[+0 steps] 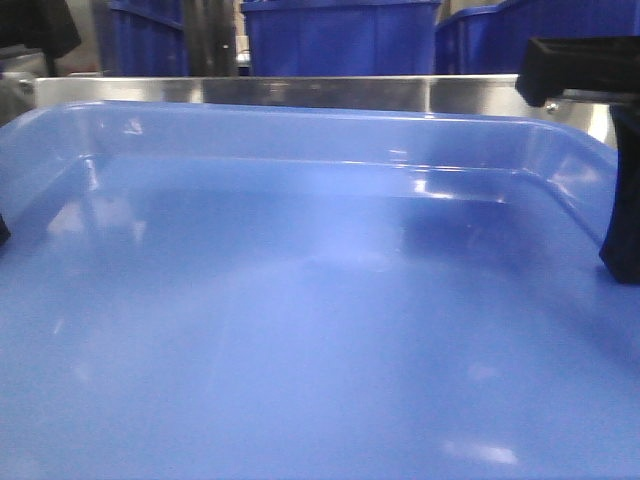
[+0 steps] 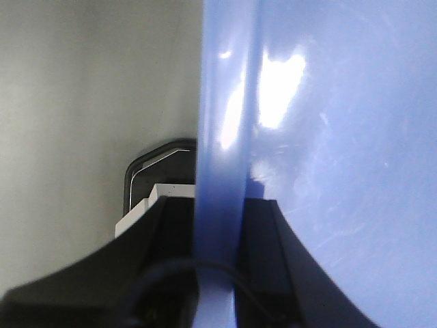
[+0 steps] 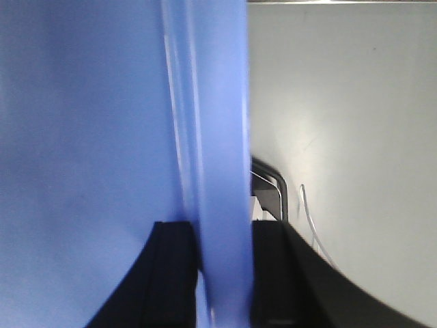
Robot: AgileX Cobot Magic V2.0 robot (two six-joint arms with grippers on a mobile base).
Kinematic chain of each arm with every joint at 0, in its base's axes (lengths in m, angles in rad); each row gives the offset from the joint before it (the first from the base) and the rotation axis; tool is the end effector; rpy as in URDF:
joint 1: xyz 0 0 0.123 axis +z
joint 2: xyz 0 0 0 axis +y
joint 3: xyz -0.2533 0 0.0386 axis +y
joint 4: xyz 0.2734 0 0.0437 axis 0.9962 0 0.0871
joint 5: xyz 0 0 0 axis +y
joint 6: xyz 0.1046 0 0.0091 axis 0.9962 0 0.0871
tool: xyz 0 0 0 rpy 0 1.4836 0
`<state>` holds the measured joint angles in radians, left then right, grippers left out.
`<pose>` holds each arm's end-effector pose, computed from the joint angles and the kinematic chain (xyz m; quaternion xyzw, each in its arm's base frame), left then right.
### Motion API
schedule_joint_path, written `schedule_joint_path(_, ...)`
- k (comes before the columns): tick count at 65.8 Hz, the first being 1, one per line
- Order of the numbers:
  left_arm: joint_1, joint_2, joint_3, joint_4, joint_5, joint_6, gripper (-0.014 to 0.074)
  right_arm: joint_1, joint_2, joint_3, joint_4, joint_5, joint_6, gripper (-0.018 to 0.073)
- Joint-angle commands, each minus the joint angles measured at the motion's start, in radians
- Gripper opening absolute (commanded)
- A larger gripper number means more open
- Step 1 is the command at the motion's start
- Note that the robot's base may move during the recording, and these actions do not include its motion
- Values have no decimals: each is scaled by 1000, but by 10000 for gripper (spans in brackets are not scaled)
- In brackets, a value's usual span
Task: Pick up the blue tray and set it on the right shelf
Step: 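Hold the tray while the base drives up to the steel shelf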
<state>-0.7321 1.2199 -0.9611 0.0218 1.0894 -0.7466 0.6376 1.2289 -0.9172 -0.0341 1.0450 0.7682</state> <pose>0.1922 -0.1700 0.2464 -0.0037 0.9880 -0.0963 0.1209 0.2077 0.1500 0.2321 0.0583 0.9868 0.0849 0.1247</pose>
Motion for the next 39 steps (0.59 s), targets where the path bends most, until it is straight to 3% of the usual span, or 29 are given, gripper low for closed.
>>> schedule_joint_path(1, -11, -25, -27, -29, -41, -19, 0, 3, -27, -29, 10, -41, 8, 202)
schedule_joint_path(39, -11, -25, -27, -29, -41, -19, 0, 3, -27, -29, 10, -41, 8, 202)
